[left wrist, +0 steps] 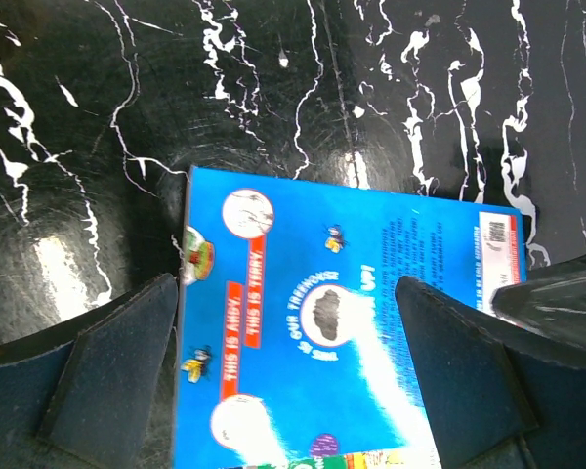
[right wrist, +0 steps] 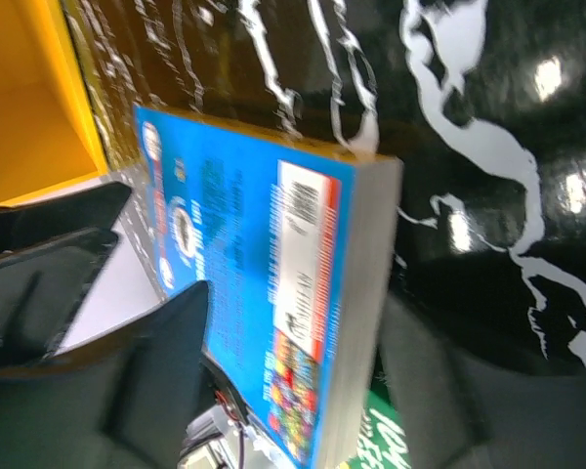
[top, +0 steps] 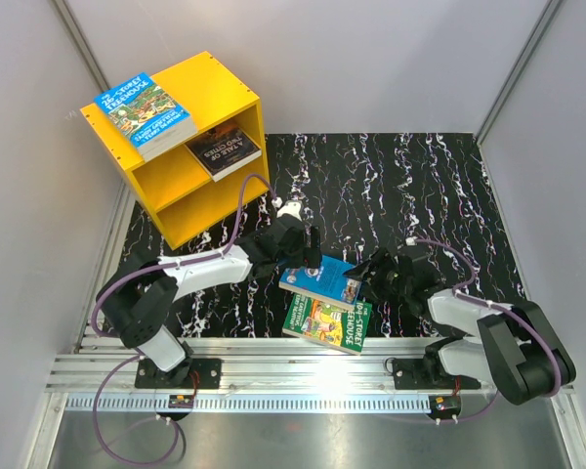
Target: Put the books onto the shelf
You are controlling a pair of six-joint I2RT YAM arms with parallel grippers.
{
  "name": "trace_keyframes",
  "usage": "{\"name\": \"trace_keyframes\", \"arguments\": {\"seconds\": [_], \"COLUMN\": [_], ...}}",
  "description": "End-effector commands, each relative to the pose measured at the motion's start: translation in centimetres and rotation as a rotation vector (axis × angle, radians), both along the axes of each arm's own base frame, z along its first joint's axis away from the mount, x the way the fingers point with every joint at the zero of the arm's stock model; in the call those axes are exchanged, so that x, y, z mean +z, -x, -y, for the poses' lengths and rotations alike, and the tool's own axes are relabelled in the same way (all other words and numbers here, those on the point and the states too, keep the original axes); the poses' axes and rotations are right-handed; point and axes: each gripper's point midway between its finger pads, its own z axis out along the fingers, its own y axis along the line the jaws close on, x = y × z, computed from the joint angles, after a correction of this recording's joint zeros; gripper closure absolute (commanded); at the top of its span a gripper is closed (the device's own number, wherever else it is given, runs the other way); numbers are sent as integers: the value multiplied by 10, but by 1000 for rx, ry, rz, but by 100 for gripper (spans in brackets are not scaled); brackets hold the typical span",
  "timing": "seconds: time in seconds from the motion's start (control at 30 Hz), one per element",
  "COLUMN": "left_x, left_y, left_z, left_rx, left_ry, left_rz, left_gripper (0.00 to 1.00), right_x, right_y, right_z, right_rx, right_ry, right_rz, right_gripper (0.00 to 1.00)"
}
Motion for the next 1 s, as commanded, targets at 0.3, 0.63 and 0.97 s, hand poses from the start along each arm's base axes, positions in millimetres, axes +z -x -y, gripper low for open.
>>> {"name": "trace_keyframes", "arguments": {"seconds": [0.3,0.63,0.97], "left_x": [7,27,142], "left_y": [1,11,22], "left_z": [18,27,-12], "left_rx": [-20,-45,1], "left_ry": [87,125,125], "left_rz": [1,13,221], "left_gripper": [4,4,2], "right_x": [4,51,138], "right_y": [1,-9,-10], "right_z": [-12,-10,-7], "right_rx": [-2,-47,-14], "right_ry": [-45,-111,-91], "right_rz": [48,211,376], "right_gripper": [58,100,100]}}
